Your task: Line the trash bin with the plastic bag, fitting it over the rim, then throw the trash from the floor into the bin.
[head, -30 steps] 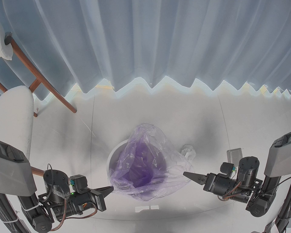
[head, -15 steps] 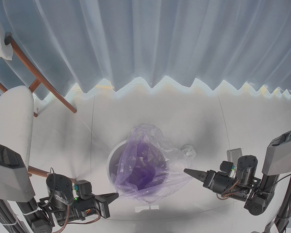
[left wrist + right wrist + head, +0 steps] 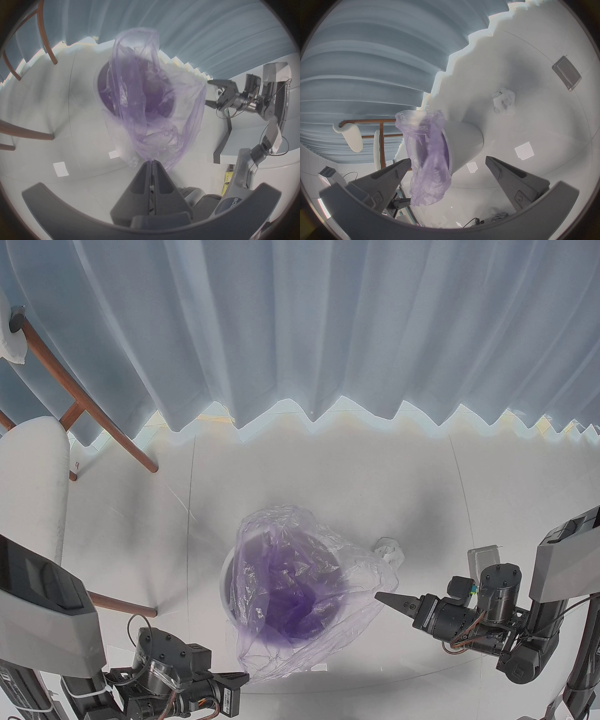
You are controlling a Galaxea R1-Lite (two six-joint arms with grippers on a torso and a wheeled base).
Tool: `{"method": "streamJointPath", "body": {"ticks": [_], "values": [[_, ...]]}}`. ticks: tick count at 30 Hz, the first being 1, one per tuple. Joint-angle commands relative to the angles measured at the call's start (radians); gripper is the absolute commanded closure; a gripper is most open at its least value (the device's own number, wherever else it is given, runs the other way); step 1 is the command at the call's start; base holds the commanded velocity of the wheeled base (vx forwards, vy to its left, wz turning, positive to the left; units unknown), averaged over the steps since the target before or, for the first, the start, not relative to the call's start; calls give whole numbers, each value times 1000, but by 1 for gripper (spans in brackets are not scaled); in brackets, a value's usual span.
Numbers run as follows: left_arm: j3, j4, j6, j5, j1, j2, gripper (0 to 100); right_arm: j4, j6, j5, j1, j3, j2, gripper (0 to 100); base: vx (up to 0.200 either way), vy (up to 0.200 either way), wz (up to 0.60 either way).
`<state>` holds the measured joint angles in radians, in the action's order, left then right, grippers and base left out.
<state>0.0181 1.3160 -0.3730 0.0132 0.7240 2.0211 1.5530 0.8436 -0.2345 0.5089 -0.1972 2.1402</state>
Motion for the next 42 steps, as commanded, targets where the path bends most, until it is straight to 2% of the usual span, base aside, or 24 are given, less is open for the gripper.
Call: {"method": "streamJointPath", "body": {"ticks": [1,8,19,20,24,25,26,27,32,38,40,42], "values": [[-18,3,-4,-9,15,93,100,16,-1,1,0,-4,6,0,0,0,0],[-18,65,-44,-13,41,99,100,16,-5,3,-4,-8,-14,0,0,0,0],[-18,69,-61,-44,52,130,100,16,-6,4,-6,-14,-19,0,0,0,0],[-18,75,-64,-52,60,131,0,16,-6,4,-7,-14,-19,0,0,0,0],[-18,114,-66,-56,67,123,0,16,-8,4,-10,-14,-17,0,0,0,0],[-18,180,-99,-58,77,120,0,16,-8,4,-21,-16,-8,0,0,0,0],[-18,190,-110,-59,77,119,0,16,-8,4,-23,-16,-8,0,0,0,0],[-18,239,-161,-65,77,110,0,16,-6,3,-27,-18,-6,0,0,0,0],[-18,235,-267,-93,97,-27,0,16,-6,3,-27,-18,-8,0,0,0,0],[-18,232,-391,-104,169,-173,0,16,-6,3,-27,-18,-10,0,0,0,0],[-18,232,-396,-108,169,-171,0,16,-6,3,-27,-18,-10,0,0,0,0],[-17,235,-397,-153,158,-148,0,16,-6,3,-27,-21,-14,0,0,0,0]]}}
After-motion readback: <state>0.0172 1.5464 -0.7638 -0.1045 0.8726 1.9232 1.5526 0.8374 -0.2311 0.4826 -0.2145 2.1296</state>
